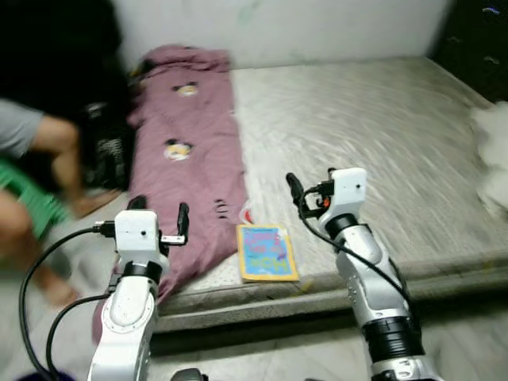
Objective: Clean up the room
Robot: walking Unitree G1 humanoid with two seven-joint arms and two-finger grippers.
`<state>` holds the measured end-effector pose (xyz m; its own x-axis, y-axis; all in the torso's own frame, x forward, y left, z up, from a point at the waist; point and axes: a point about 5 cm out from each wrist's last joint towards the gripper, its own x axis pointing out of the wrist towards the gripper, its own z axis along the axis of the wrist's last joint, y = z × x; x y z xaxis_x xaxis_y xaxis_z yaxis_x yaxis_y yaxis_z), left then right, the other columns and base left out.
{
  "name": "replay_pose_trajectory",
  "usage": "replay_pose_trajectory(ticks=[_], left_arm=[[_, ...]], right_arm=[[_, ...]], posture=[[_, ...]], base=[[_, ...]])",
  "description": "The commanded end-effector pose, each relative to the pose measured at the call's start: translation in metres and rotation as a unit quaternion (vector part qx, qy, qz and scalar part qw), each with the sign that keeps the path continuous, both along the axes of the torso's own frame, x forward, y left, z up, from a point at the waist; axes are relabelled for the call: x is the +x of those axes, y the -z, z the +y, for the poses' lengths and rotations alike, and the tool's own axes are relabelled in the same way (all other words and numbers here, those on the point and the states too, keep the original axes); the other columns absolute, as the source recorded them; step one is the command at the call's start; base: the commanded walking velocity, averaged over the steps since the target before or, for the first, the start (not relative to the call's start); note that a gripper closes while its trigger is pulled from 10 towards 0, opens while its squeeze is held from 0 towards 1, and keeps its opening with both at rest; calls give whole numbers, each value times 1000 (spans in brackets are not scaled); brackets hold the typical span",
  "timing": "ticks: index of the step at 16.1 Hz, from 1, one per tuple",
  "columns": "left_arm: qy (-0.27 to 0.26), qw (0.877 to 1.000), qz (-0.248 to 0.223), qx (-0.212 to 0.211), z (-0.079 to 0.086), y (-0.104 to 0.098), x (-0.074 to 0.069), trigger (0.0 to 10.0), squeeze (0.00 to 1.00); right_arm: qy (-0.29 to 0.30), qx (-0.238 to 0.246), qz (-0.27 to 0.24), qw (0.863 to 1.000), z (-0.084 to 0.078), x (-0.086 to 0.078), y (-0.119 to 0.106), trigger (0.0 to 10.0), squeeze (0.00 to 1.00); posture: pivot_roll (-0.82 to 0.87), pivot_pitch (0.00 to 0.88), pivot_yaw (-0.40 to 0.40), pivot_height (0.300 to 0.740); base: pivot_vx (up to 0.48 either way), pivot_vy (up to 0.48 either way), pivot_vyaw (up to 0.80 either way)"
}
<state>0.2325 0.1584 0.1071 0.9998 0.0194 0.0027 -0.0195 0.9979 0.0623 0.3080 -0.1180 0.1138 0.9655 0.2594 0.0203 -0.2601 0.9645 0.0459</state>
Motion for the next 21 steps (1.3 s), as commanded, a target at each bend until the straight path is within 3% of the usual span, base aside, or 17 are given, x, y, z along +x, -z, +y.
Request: replay_pose_trajectory(ticks=[1, 4, 12, 15, 21], left_arm=[[-4, 1000, 0, 7, 2, -1, 0, 10000, 0], [-4, 1000, -1, 8, 2, -1, 0, 10000, 0], [-1, 1000, 0, 7, 1, -1, 0, 10000, 0], [-1, 1000, -3, 0, 1, -2, 1, 10000, 0], [1, 1000, -6, 2, 0, -3, 1, 10000, 0]], right_arm=[[-1, 4, -5, 1000, 3, 3, -4, 10000, 0], [-1, 3, -6, 1000, 3, 3, -4, 10000, 0], [-3, 1, -4, 1000, 3, 3, -3, 10000, 0], [-2, 5, -5, 1000, 4, 3, -3, 10000, 0], [1, 4, -6, 1000, 3, 4, -3, 10000, 0]], posture=[[-60, 0, 4, 740], [-60, 0, 4, 740], [-57, 0, 1, 740], [-60, 0, 4, 740], [-62, 0, 5, 740]], base=[[0, 0, 800], [0, 0, 704], [0, 0, 0], [0, 0, 773], [0, 0, 0]])
